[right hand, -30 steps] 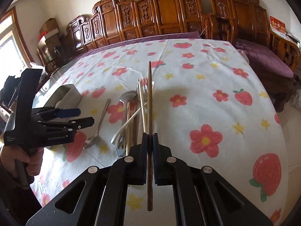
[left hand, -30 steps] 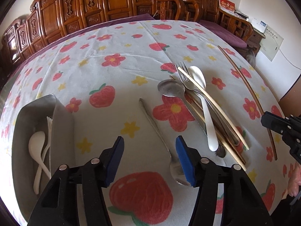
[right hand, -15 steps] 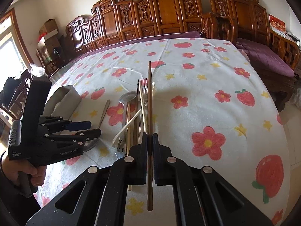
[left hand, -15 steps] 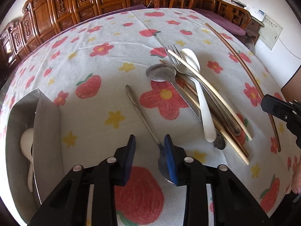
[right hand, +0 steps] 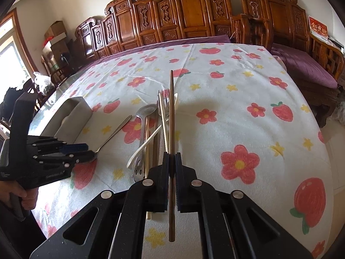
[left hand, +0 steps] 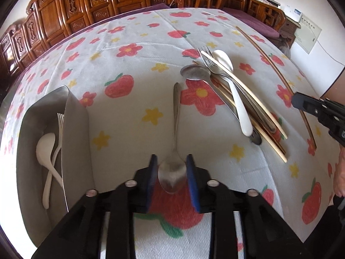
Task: Organize utensils
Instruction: 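Grasp a silver metal spoon with the left gripper while the right holds the chopstick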
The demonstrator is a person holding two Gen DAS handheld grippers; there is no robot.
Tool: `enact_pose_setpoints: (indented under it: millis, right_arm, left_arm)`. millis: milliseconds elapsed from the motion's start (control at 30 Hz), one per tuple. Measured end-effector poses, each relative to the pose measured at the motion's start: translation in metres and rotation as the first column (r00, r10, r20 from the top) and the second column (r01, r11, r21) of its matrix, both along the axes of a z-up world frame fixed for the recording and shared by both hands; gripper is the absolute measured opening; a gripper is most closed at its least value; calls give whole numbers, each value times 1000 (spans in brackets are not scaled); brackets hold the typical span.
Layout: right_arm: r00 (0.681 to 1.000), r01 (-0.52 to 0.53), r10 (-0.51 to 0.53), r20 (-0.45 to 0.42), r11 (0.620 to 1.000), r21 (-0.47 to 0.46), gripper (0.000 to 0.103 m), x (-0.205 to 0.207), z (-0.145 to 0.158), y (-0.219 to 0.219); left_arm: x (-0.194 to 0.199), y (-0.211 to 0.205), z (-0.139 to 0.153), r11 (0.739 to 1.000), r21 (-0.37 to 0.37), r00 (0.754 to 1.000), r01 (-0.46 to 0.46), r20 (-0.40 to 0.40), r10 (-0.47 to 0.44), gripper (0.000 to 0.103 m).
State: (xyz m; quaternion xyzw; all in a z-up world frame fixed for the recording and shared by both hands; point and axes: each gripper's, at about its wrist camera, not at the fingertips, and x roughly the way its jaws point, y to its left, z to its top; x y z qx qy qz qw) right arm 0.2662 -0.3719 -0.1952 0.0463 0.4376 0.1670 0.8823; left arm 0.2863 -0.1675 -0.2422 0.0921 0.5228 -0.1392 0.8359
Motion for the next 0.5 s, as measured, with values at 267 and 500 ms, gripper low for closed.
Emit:
enact_pose_setpoints:
  millis: [267,500]
  right_arm:
    - [1000,-10,10,0,1000,-9,6,-2,0,5]
    - [1000,-19,19,-2,1000,-14,6,-1,-1,7]
  left_arm:
    - [-2,-1,-5,1000,10,1000,16,-18,-15,35]
    - [-1,-3,-8,999,28,999,37,-31,-36,27]
